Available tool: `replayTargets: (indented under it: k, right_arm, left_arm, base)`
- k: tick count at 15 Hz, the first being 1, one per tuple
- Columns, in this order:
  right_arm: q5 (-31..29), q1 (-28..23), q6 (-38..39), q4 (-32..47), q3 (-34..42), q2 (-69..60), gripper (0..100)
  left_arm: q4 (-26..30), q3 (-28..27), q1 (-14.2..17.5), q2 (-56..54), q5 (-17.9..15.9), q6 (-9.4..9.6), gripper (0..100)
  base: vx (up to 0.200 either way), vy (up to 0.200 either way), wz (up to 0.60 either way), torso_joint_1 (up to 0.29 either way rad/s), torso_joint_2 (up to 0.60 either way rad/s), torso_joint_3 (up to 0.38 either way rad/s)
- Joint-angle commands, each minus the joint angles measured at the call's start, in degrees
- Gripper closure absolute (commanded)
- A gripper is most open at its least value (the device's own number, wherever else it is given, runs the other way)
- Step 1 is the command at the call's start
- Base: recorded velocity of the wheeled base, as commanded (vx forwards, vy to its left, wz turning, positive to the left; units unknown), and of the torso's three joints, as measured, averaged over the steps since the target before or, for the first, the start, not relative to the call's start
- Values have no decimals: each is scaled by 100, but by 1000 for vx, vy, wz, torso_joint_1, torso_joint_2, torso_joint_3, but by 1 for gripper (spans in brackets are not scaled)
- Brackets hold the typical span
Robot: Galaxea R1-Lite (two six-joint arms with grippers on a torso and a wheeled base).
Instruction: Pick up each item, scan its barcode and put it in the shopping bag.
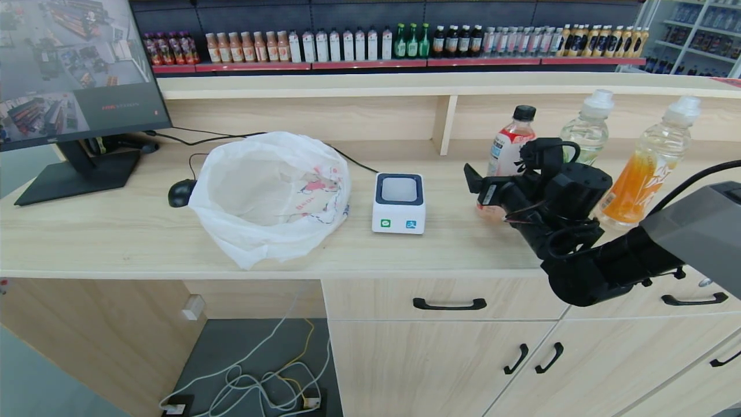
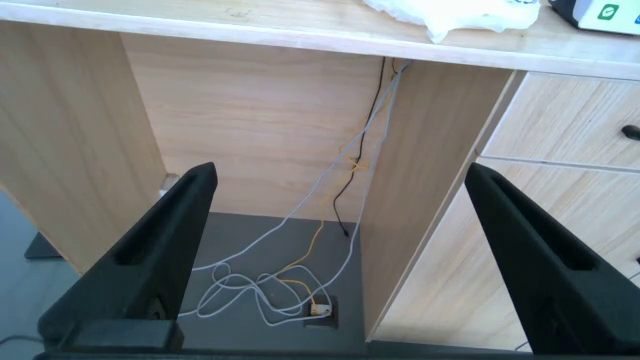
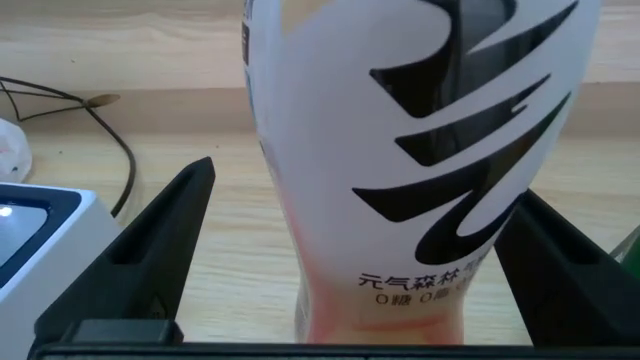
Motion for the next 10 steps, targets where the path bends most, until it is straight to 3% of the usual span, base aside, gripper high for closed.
replayTargets:
  k: [1, 10]
  right_arm:
    - [-1, 6, -4, -8, -23, -29, 100]
    - [-10, 15, 31, 9, 92, -144, 100]
  left_arm:
    - [-1, 7, 1, 0, 2, -4, 0]
    - [-1, 7, 1, 0, 2, -4, 0]
  base:
    - [0, 0, 0, 0, 0, 0]
    - [0, 0, 0, 0, 0, 0]
